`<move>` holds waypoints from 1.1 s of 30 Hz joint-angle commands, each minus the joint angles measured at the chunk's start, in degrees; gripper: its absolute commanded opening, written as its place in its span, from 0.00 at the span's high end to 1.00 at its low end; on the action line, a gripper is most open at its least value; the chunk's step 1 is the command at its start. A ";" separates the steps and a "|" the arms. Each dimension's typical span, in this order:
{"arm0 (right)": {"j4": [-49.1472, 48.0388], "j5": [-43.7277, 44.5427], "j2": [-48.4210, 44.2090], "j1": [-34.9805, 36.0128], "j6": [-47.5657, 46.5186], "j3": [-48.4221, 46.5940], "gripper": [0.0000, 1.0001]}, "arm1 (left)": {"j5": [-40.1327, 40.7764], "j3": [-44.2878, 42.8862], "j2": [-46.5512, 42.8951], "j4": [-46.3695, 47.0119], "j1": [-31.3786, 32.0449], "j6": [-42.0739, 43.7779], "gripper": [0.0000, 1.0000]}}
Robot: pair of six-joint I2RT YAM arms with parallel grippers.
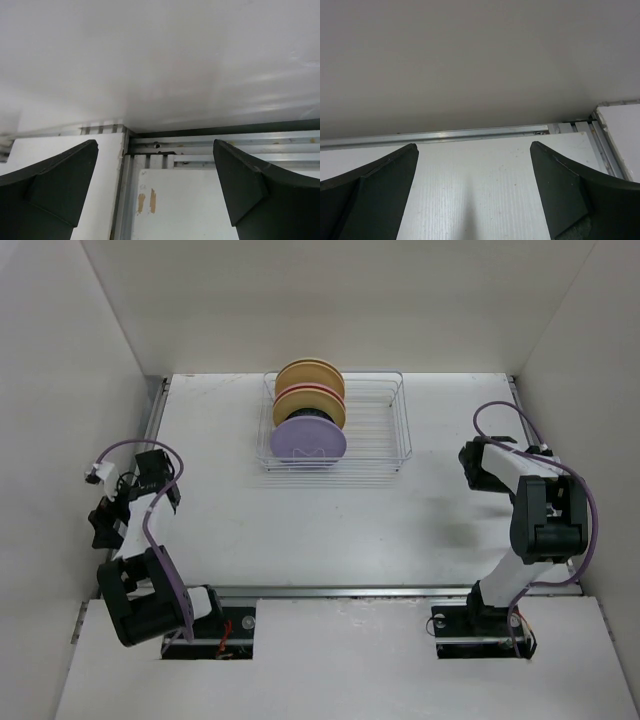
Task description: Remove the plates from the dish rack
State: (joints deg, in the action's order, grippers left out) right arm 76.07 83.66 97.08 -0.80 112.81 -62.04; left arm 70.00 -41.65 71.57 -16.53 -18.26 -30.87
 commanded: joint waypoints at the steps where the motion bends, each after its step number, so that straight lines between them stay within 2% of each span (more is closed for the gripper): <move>1: 3.20 6.96 -1.28 -0.34 1.53 -1.77 0.01 | 6.37 -4.13 1.81 -8.66 0.68 -9.08 0.00; 5: 3.20 6.96 -1.28 -0.34 1.53 -1.77 0.01 | 9.54 -10.02 7.69 -22.90 0.68 -22.01 0.00; 6: 3.20 6.26 -1.28 -0.34 0.75 -1.77 0.01 | 10.24 -13.16 8.49 -29.37 0.68 -25.00 0.00; 7: 3.20 6.25 -1.28 -0.34 -1.44 -2.81 0.01 | 10.77 -14.67 9.02 -30.65 0.68 -25.55 0.00; 9: 3.20 5.73 -2.85 -0.34 -3.82 -5.27 0.01 | 10.77 -17.23 10.25 -29.01 0.68 -17.95 0.00; 10: 3.20 5.73 -3.55 -0.34 -6.27 -6.15 0.01 | 9.38 -20.72 10.26 -25.34 0.68 -11.03 0.00; 13: 3.20 5.73 -8.02 -0.34 -10.23 -9.58 0.01 | -0.35 -32.04 10.09 -29.87 0.68 -4.32 0.00; 14: 3.20 5.73 -9.35 -0.34 -13.47 -10.63 0.01 | -5.00 -34.35 8.95 -29.87 0.68 -1.24 0.00; 15: 3.20 5.73 -10.58 0.35 -15.15 -11.60 0.01 | -14.96 -36.03 7.28 -28.13 0.68 1.84 0.00; 16: 3.20 5.21 -11.90 1.84 -15.95 -13.61 0.01 | -21.68 -37.18 2.74 -26.20 0.68 9.61 0.00; 17: 3.20 3.98 -14.78 2.90 -15.96 -14.85 0.01 | -29.40 -37.71 -0.35 -20.35 0.68 14.22 0.00; 18: 3.20 3.10 -16.20 4.04 -17.00 -16.43 0.01 | -46.01 -36.67 -3.60 -16.90 0.68 18.09 0.00; 19: 2.33 2.57 -17.35 7.27 -18.32 -19.75 0.01 | -54.27 -36.05 -9.20 -13.99 0.68 21.26 0.00; 20: 0.85 2.56 -19.01 9.39 -21.20 -21.53 0.01 | -62.27 -37.44 -10.65 -12.48 0.68 25.82 0.00; 21: -1.87 2.56 -19.73 11.50 -31.15 -23.20 0.01 | -69.83 -39.54 -10.66 -13.51 0.68 28.13 0.00; 22: -5.55 2.56 -20.34 13.70 -38.30 -24.95 0.01 | -84.79 -42.26 -10.66 -15.70 0.68 31.02 0.00; 23: -18.98 -1.44 -21.05 17.81 -48.29 -27.32 0.01 | -90.42 -45.42 -7.96 -18.94 1.21 34.01 0.00; 24: -30.26 -7.66 -23.58 19.15 -62.05 -27.34 0.01 | -94.22 -51.98 -6.20 -26.11 1.21 37.17 0.00; 25: -41.68 -19.47 -25.69 19.17 -89.86 -25.52 0.01 | -97.73 -54.91 -4.44 -29.57 1.21 37.81 0.00; 26: -55.72 -48.73 -28.23 19.78 -97.44 -20.63 0.01 | -98.81 -57.38 -0.85 -32.83 1.21 39.03 0.00; 27: -59.95 -62.08 -32.44 19.78 -102.22 -18.58 0.01 | -99.69 -61.23 0.75 -38.95 1.21 40.70 0.00; 28: -63.12 -72.30 -33.61 19.78 -106.18 -17.16 0.01 | -100.92 -62.05 1.98 -41.27 1.21 44.46 0.00; 30: -66.22 -88.49 -32.05 20.92 -106.75 -17.66 0.01 | -101.90 -61.37 3.31 -44.80 1.21 49.40 0.00; 32: -62.38 -93.83 -27.67 21.62 -110.59 -21.08 0.01 | -100.07 -56.89 3.31 -45.69 1.91 50.03 0.00; 33: -56.79 -97.51 -24.86 22.85 -111.92 -25.72 0.01 | -100.06 -55.22 3.31 -46.21 2.61 50.99 0.00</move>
State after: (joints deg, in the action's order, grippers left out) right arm 24.32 13.58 66.22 20.05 17.37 -82.28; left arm -24.58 -101.08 72.12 -52.71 -16.45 12.36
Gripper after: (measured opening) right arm 0.993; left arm 0.997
